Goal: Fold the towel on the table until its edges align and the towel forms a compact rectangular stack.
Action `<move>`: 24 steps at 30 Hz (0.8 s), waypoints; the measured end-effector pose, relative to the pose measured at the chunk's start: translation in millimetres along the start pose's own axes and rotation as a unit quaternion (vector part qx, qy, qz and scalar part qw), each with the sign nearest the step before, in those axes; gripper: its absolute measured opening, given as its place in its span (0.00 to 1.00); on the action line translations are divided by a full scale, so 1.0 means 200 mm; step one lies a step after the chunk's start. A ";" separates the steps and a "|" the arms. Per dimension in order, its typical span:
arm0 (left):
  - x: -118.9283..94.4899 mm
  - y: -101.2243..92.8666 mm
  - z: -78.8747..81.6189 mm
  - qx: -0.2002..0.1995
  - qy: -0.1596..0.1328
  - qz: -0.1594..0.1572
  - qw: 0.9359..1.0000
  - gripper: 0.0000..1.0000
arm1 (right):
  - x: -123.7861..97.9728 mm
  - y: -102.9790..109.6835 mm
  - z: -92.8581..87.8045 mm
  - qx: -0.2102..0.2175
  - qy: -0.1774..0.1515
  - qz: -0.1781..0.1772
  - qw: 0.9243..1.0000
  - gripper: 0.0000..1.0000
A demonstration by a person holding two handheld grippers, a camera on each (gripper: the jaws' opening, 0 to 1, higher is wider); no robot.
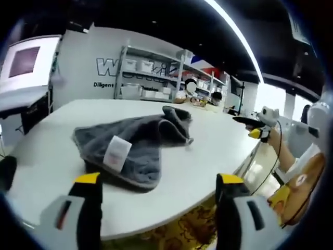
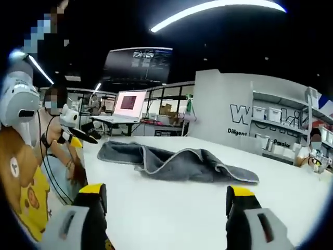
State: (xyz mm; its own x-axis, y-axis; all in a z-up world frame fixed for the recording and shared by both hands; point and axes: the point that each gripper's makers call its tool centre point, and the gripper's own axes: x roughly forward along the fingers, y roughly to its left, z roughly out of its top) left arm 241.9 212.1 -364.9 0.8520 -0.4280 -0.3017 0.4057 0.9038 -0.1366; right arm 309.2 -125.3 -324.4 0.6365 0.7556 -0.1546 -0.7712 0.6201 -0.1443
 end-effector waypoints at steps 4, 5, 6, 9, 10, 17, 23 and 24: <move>-0.02 0.02 0.00 -0.003 -0.003 0.008 1.000 0.95 | 0.06 -0.03 -0.03 0.027 0.009 0.005 1.000 0.99; -0.02 0.02 0.00 -0.003 -0.003 0.009 1.000 0.95 | 0.09 -0.03 -0.03 0.033 0.010 0.008 0.999 0.99; -0.03 0.03 0.00 -0.004 -0.003 0.010 1.000 0.95 | 0.12 -0.04 -0.03 0.035 0.012 0.011 0.999 0.99; -0.04 0.04 -0.01 -0.005 -0.003 0.013 1.000 0.95 | 0.20 -0.09 -0.04 0.043 0.019 0.018 0.999 0.97; -0.04 0.04 -0.01 -0.007 -0.004 0.014 1.000 0.95 | 0.24 -0.10 -0.04 0.048 0.023 0.022 0.998 0.97; -0.07 0.08 -0.02 -0.011 -0.007 0.023 1.000 0.95 | 0.53 -0.29 -0.11 0.070 0.054 0.022 0.996 0.85; -0.10 0.11 -0.02 -0.018 -0.013 0.031 0.999 0.95 | 0.76 -0.45 -0.16 0.085 0.078 0.025 0.993 0.69; -0.10 0.11 -0.01 -0.019 -0.015 0.033 0.999 0.95 | 0.77 -0.47 -0.17 0.086 0.079 0.023 0.993 0.67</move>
State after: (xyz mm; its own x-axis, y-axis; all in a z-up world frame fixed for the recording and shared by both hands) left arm 232.8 240.9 -364.4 0.8859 -0.3676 -0.2829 0.3365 0.9291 -0.1533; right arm 480.1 -73.1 -367.3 0.5843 0.7495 -0.3111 -0.7814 0.6232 0.0337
